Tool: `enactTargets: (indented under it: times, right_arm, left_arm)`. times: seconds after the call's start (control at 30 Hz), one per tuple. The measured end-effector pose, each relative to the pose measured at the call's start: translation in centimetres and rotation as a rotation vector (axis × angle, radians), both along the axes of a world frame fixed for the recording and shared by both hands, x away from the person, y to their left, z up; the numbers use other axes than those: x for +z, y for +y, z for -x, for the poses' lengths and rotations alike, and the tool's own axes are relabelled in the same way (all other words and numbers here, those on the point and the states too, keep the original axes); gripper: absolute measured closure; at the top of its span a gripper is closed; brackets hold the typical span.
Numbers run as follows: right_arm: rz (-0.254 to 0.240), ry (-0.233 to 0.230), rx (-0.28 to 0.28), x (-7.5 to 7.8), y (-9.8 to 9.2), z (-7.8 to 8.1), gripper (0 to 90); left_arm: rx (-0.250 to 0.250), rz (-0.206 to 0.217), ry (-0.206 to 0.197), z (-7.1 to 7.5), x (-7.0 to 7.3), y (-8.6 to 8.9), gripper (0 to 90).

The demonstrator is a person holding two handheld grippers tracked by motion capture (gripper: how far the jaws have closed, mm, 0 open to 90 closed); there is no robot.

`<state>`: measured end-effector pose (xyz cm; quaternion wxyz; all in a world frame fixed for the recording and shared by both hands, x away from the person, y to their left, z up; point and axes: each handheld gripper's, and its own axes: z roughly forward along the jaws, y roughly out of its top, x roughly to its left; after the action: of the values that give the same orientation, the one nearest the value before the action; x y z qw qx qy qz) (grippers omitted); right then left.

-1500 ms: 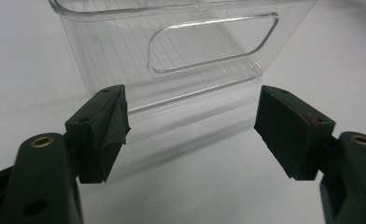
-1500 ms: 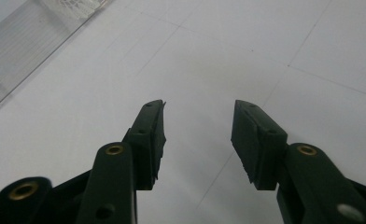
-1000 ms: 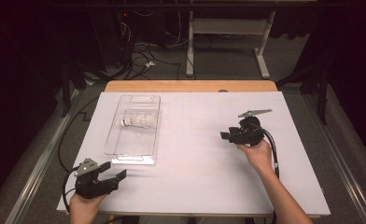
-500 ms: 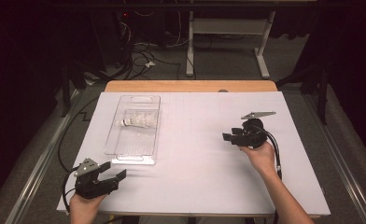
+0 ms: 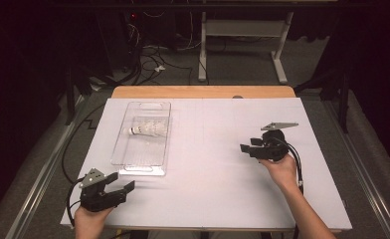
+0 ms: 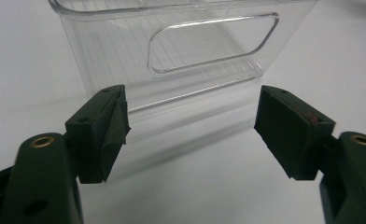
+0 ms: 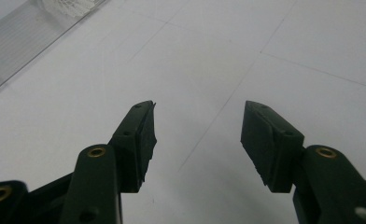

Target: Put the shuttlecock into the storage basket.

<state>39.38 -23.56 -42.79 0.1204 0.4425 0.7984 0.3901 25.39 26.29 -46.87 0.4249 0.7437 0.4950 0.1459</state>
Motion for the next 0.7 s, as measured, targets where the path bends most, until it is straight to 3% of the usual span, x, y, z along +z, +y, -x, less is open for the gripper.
enactTargets:
  times: [0.7]
  right_arm:
    - [0.006, -0.027, -0.005, 0.0, -0.7, 1.1, 43.2]
  left_arm:
    - [0.002, 0.001, -0.002, 0.1, 0.0, 0.0, 27.0]
